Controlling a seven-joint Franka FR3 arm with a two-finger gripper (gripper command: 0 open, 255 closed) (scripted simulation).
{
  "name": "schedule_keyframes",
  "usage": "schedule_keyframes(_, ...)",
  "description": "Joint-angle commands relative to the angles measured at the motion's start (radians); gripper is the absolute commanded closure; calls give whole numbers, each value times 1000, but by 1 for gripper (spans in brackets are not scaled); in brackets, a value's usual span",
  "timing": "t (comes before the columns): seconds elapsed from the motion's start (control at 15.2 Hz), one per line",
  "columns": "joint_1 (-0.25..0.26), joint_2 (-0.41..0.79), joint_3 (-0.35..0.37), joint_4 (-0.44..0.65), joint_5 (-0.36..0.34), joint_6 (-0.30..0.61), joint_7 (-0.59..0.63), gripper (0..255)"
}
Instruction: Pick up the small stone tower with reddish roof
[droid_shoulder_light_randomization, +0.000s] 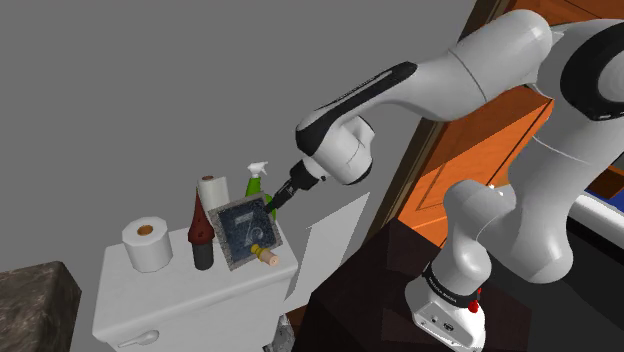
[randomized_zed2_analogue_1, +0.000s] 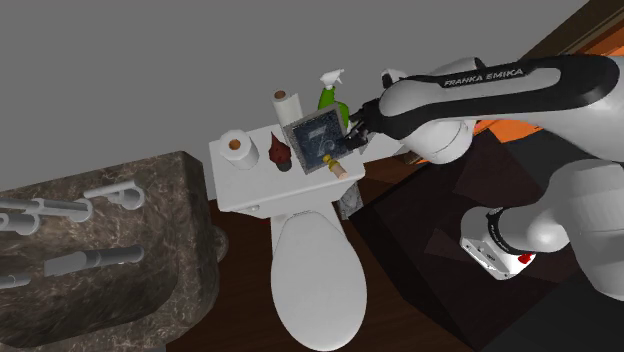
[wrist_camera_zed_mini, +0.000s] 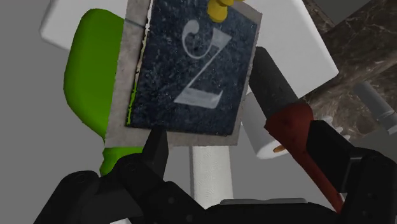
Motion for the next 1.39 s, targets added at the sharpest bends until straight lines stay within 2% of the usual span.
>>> schedule_keyframes(0.0,26,90,-3,81,284,-45,-256,0)
schedule_keyframes(0.13,19,163,14,147,441,-97,-400,0)
schedule_keyframes(0.26,20,228,22,205,562,-148,-508,0)
schedule_keyframes(0.59,31,370,32,336,775,-267,-691,0)
schedule_keyframes(0.79,38,445,39,413,868,-331,-767,0)
schedule_keyframes(1.32,25,546,48,439,964,-407,-833,0)
